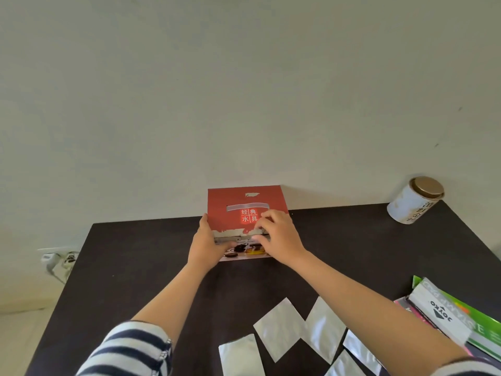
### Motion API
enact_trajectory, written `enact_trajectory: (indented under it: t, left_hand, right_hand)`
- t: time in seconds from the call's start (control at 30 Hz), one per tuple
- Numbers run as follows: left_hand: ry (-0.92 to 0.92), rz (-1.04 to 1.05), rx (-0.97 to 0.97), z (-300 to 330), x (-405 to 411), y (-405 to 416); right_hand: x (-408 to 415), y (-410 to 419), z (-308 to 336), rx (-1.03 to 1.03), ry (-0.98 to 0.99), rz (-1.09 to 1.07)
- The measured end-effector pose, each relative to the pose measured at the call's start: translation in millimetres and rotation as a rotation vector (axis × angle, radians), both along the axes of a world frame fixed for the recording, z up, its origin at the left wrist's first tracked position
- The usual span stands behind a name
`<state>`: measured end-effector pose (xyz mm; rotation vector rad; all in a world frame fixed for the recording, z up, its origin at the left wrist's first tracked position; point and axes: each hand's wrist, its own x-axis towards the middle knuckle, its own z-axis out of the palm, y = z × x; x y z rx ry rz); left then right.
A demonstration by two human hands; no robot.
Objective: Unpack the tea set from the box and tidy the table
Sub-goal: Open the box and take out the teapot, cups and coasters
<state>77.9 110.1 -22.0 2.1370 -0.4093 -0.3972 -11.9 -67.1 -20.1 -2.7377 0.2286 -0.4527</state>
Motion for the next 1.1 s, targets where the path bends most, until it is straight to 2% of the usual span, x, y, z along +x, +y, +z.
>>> enact_trajectory:
  t: [0.17, 0.33, 0.6, 0.87, 1.1]
  left_hand:
    - [0.022, 0.04, -0.014, 1.4, 0.3, 1.5]
    - [0.044, 0.064, -0.03, 2.3, -0.3, 1.8]
    - [0.052, 0.075, -0.036, -0.5, -0.1, 0.2]
    - [0.056, 0.067, -0.019, -1.2, 0.1, -0.1]
    - [0.073, -0.002, -0.018, 2.8, 3.0, 3.1]
  right_hand:
    - [-0.5, -2.3, 1.4, 0.115, -0.03, -0.01]
    - [-4.5, 0.2, -2.0, 0.068, -0.109, -0.04]
    - [-22.4, 27.1, -30.0, 0.19, -0.166, -0.388]
    - [-18.8, 40.8, -31.5, 0.385, -0.255, -0.405]
    - [-22.3, 40.8, -36.9, 0.37, -0.26, -0.365]
